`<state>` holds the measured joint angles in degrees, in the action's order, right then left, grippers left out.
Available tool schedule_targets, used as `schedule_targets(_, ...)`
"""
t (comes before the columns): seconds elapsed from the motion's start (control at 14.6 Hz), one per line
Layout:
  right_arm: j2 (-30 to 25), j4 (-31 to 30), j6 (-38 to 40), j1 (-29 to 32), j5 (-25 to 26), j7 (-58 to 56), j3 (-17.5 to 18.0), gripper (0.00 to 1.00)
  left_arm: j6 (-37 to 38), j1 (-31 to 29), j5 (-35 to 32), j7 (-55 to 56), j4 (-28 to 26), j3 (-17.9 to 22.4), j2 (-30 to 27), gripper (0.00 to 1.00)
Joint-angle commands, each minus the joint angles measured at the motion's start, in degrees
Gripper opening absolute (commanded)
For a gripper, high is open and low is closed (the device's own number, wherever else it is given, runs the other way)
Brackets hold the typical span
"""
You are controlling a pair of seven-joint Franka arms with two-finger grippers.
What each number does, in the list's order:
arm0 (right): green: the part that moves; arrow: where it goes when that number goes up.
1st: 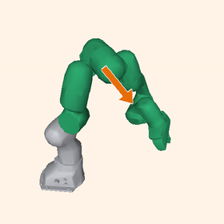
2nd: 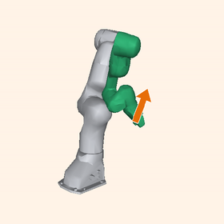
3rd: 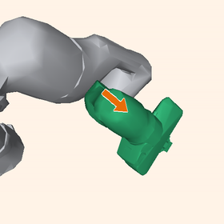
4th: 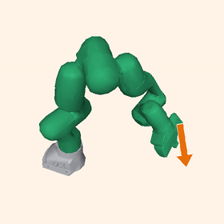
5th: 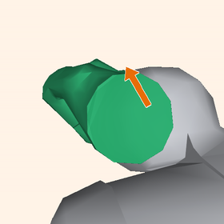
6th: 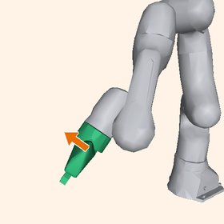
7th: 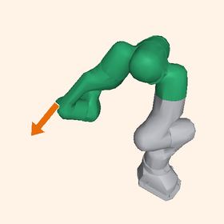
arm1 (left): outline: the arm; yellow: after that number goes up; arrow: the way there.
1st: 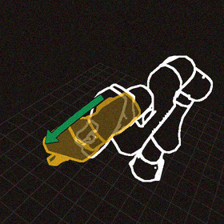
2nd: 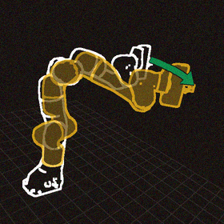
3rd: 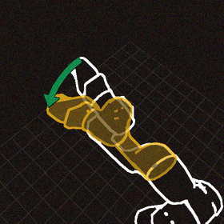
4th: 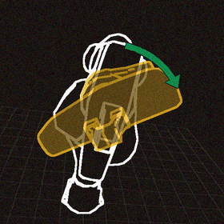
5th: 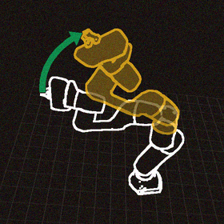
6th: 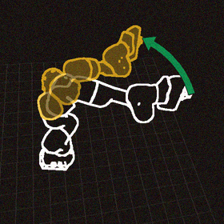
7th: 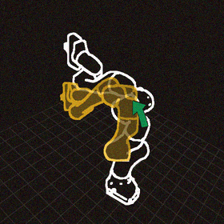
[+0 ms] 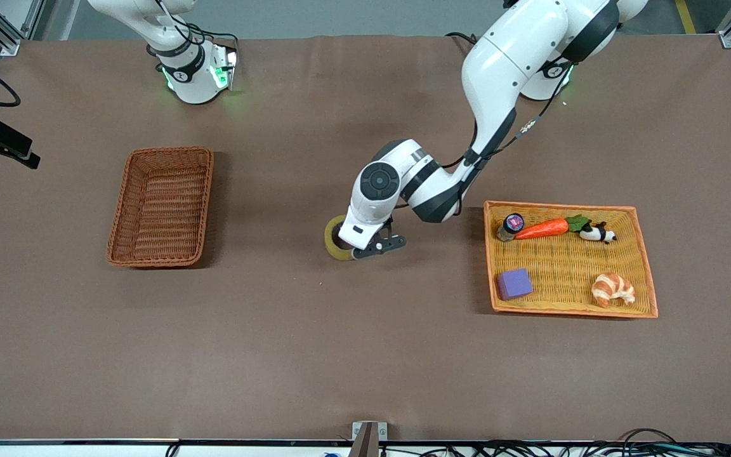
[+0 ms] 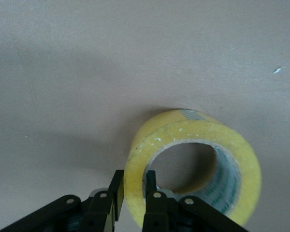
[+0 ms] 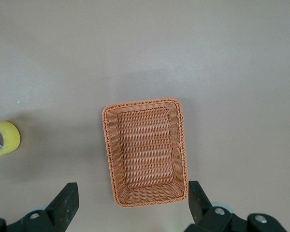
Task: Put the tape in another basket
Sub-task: 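Set the tape roll on the table with the left gripper, then grasp the tape roll with the right gripper while the left gripper withdraws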
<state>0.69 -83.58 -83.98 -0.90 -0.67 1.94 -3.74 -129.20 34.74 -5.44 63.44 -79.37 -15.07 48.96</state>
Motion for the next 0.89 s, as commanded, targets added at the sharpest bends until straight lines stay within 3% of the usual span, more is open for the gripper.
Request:
schedule_targets(0.0,0.3,0.6,0.5,0.9,-1.3,-0.5,0.4,1.00,0.6,0.3,-4.7,1.0,1.4,1.7,-1.0,1.00)
schedule_targets(0.14,0.4,0.6,0.3,0.7,-1.3,-0.4,0.5,1.00,4.5,-1.3,-6.7,0.9,1.4,2.1,-4.7,1.00)
schedule_targets(0.41,3.6,0.3,-0.5,-5.1,-3.3,-0.4,0.8,1.00,19.0,-10.8,-6.8,-2.3,1.2,2.1,-19.9,1.00)
schedule_targets(0.82,16.4,-0.3,-9.6,-20.3,-3.2,4.3,1.1,1.00,33.6,-26.5,-5.9,-22.4,1.1,1.8,-34.7,1.00)
